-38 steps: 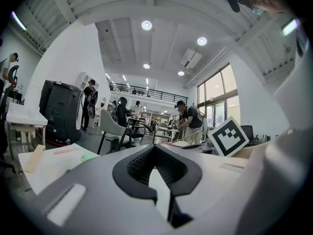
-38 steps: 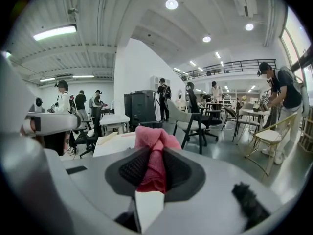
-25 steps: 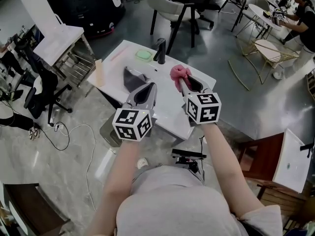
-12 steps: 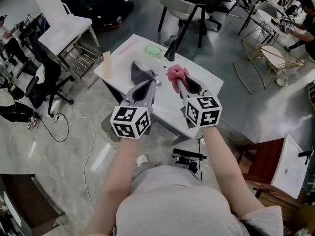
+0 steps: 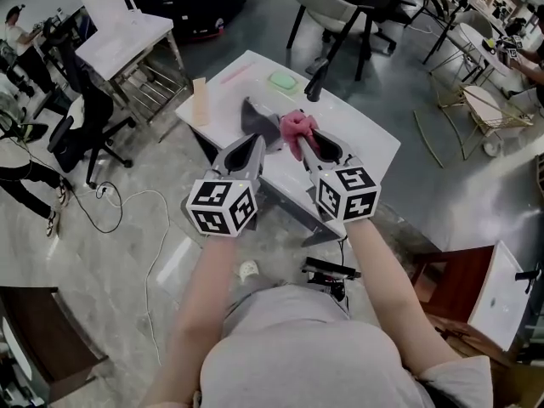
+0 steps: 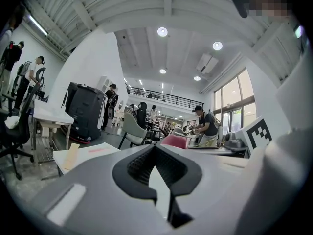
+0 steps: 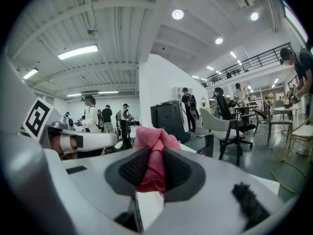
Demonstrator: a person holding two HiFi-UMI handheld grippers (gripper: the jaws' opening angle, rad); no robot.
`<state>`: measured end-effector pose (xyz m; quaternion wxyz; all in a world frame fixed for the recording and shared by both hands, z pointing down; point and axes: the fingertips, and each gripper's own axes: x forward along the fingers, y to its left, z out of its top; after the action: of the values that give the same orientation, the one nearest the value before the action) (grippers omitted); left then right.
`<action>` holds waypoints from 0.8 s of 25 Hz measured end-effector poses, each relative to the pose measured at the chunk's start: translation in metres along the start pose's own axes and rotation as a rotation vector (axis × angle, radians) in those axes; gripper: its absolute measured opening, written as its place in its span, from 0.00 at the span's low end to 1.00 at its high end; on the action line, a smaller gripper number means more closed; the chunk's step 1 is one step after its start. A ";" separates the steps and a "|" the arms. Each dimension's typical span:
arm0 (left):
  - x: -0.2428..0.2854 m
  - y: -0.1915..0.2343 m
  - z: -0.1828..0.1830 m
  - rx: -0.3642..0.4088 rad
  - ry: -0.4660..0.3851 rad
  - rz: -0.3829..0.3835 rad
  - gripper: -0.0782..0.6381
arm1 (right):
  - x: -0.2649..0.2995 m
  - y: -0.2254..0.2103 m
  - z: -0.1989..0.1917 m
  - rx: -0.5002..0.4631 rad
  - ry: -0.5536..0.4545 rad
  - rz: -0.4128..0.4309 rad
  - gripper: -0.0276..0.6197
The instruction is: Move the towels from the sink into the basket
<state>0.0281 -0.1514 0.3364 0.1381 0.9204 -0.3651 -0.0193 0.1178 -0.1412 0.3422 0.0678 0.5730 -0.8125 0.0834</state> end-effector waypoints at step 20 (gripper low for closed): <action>-0.041 0.083 -0.009 -0.047 0.015 0.077 0.11 | 0.066 0.092 -0.015 -0.029 0.045 0.166 0.19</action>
<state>-0.0562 -0.1791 0.3642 0.1634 0.9023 -0.3987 -0.0155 0.0092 -0.1684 0.3646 0.0870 0.5006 -0.8566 0.0896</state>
